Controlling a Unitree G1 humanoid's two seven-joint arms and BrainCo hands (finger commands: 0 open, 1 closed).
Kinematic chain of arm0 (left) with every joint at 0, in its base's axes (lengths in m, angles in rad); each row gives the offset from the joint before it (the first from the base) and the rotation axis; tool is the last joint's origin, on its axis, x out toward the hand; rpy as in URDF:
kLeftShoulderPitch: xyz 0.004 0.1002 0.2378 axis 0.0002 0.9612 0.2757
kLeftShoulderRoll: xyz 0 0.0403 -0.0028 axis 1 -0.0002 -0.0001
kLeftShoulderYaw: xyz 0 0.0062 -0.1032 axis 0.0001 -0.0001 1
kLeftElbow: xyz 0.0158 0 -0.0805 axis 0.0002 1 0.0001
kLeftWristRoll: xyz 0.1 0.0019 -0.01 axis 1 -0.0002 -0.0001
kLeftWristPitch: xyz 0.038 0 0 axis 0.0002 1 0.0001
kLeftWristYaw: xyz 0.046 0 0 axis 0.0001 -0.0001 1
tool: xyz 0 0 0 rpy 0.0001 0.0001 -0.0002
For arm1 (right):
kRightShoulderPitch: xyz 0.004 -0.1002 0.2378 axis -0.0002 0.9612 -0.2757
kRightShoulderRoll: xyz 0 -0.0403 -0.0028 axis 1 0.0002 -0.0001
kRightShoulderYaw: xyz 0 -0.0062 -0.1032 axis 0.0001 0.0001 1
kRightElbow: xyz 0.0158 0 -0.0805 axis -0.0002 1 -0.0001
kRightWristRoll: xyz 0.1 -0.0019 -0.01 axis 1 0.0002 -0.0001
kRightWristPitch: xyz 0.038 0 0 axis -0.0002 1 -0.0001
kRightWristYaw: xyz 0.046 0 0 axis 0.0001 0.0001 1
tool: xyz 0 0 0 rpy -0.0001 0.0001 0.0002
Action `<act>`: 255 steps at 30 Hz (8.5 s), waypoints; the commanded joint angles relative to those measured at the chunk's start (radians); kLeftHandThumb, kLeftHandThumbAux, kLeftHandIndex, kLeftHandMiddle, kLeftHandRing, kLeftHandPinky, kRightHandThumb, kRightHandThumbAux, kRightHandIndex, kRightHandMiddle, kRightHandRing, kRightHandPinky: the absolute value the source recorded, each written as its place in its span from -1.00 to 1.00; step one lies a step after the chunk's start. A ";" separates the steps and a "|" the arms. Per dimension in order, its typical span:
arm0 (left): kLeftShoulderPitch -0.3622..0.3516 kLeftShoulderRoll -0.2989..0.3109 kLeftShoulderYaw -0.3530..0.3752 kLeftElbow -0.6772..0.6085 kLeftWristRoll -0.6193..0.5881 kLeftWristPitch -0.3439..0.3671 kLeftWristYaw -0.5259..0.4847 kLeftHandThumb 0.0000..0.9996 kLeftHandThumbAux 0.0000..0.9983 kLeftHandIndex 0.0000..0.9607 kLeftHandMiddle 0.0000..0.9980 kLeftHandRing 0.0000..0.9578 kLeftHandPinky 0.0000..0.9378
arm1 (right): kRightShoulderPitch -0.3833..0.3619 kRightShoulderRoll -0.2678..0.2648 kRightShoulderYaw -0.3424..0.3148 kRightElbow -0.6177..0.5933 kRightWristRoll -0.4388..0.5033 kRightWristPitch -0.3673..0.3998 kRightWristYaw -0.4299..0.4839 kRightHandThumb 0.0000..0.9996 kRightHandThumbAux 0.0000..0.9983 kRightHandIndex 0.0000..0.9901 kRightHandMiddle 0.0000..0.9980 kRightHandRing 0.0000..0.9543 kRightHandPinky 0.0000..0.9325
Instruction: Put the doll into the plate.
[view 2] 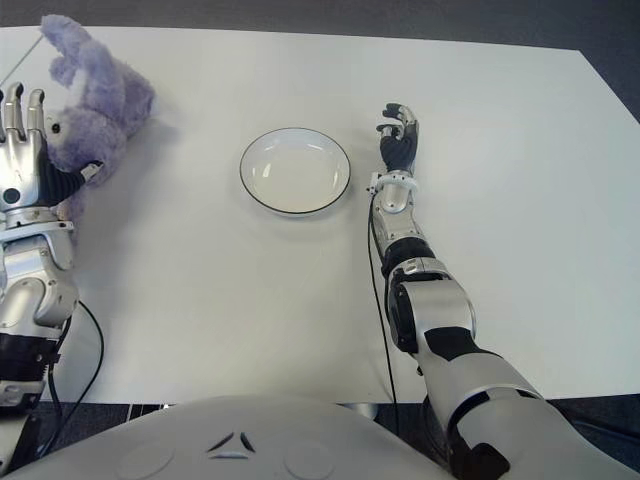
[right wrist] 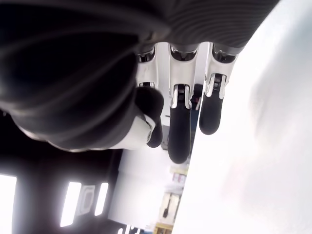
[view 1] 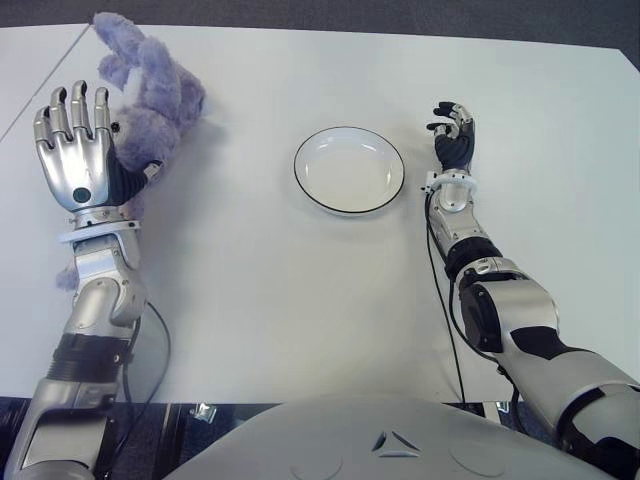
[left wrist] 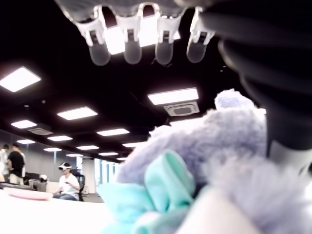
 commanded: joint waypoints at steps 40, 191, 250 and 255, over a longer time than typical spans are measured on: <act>-0.670 -0.191 -0.002 1.304 -0.527 -0.451 -0.497 -1.00 -0.08 -0.52 -0.78 -0.82 -0.85 | 0.349 0.059 0.021 0.180 -0.036 0.005 -0.033 1.00 0.33 -0.42 -0.36 -0.02 -0.37; -0.565 0.146 -0.460 0.153 0.076 -0.357 -0.162 0.12 0.51 0.68 0.81 0.83 0.88 | 0.336 0.093 0.019 0.184 -0.039 0.020 -0.056 1.00 0.33 -0.37 -0.37 -0.03 -0.43; -0.454 0.053 -0.470 -0.099 -0.053 -0.712 -0.334 0.21 0.45 0.64 0.77 0.83 0.89 | 0.330 0.100 0.018 0.185 -0.034 0.038 -0.053 1.00 0.33 -0.35 -0.36 -0.03 -0.48; -0.433 0.051 -0.474 -0.099 -0.053 -0.704 -0.369 0.17 0.46 0.64 0.77 0.83 0.89 | 0.330 0.101 0.016 0.185 -0.033 0.037 -0.053 1.00 0.33 -0.35 -0.37 -0.03 -0.49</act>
